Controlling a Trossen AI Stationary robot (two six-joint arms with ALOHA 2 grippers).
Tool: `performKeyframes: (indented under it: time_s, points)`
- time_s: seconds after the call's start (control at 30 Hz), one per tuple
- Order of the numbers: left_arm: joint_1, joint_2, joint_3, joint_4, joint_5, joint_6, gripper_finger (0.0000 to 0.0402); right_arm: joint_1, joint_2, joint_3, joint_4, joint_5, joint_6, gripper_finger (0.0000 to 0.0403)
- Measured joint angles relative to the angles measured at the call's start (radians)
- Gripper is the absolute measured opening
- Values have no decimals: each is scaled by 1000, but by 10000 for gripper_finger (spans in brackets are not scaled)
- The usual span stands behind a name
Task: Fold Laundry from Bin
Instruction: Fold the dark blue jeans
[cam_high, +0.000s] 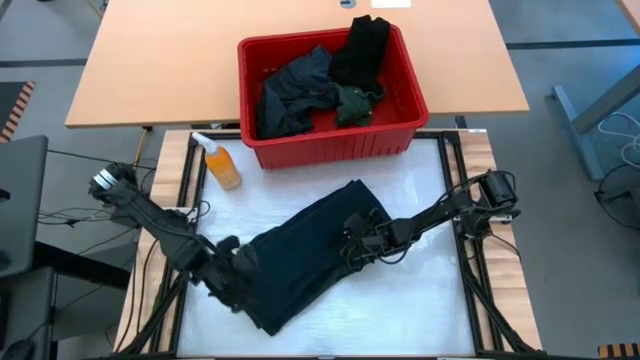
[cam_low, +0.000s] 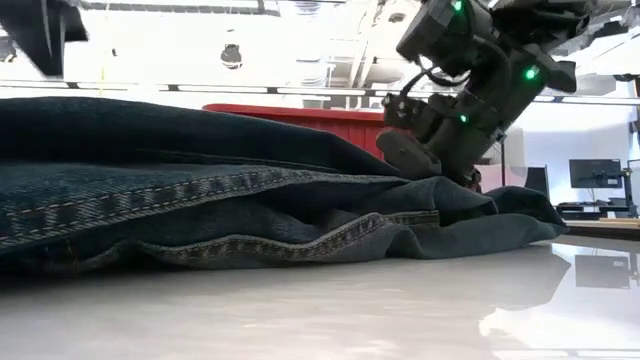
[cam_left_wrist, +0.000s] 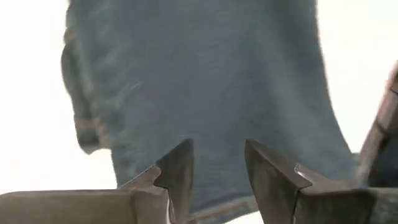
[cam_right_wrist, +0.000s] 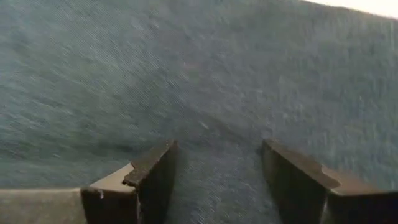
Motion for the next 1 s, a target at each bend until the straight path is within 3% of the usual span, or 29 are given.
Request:
performKeyframes:
  time_s: [0.1, 0.2, 0.4, 0.6, 0.77, 1.0]
  points:
    - [21, -60, -140, 15, 44, -145, 135, 12, -30, 9, 3, 0, -22, 264]
    - [46, -142, -258, 48, 119, -173, 139, 23, -63, 9, -2, 0, -34, 264]
    - [62, -408, -335, 119, -20, -176, 173, 48, -93, 10, -3, 0, -66, 264]
    - [63, -590, -431, 122, 40, -282, 224, 48, -95, 10, -4, -1, -68, 264]
    - [63, -615, -561, 193, 104, -353, 264, 46, -95, 10, -2, -1, -74, 264]
    - [63, -587, -698, 466, 152, -304, 285, 46, -95, 10, -3, -5, -79, 264]
